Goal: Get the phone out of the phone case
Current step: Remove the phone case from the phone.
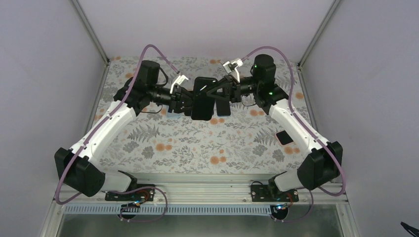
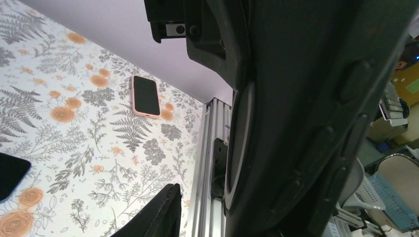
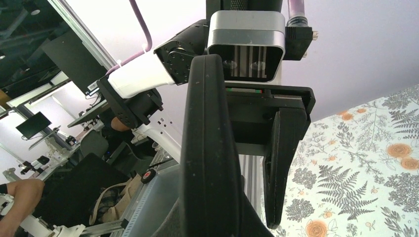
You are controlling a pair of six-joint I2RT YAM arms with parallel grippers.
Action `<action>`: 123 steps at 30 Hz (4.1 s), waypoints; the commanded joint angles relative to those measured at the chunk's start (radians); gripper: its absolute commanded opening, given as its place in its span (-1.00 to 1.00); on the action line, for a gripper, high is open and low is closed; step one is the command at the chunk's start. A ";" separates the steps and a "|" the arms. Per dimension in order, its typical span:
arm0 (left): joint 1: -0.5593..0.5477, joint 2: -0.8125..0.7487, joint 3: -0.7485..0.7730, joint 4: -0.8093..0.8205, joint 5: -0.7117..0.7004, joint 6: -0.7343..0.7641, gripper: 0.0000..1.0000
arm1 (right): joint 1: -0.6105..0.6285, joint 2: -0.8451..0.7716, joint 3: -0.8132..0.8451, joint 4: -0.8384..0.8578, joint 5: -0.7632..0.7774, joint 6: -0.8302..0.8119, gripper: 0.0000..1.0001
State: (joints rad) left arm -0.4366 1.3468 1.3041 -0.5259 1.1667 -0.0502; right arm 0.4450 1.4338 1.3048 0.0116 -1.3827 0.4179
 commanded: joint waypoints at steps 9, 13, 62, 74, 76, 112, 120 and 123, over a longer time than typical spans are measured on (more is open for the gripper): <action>0.027 -0.015 -0.139 0.540 0.090 -0.341 -0.61 | 0.148 0.089 0.003 -0.064 -0.075 0.011 -0.92; 0.068 -0.045 -0.201 0.621 0.102 -0.420 -0.89 | 0.120 0.117 0.007 -0.042 -0.051 0.062 -0.87; 0.267 0.074 -0.200 0.466 -0.185 -0.817 -0.95 | 0.454 0.069 0.058 -0.207 1.521 -0.826 0.65; 0.270 0.070 -0.209 0.478 -0.178 -0.839 -0.95 | 0.500 0.146 0.039 -0.069 1.720 -0.924 0.47; 0.269 0.070 -0.209 0.481 -0.173 -0.844 -0.95 | 0.503 0.152 0.022 -0.043 1.744 -0.953 0.48; 0.268 0.035 -0.282 0.544 -0.117 -0.886 -0.95 | 0.494 0.196 -0.147 0.661 2.010 -1.562 -0.53; 0.278 0.044 -0.283 0.516 -0.144 -0.865 -0.95 | 0.463 0.153 -0.065 0.470 1.959 -1.404 -0.92; 0.285 0.052 -0.275 0.468 -0.196 -0.824 -0.95 | 0.454 0.134 -0.044 0.396 1.927 -1.332 -0.92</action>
State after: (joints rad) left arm -0.1600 1.4128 1.0412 0.0330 0.9447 -0.9810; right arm 0.9787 1.6447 1.1732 0.4118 0.4679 -1.0451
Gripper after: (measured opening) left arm 0.089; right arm 0.056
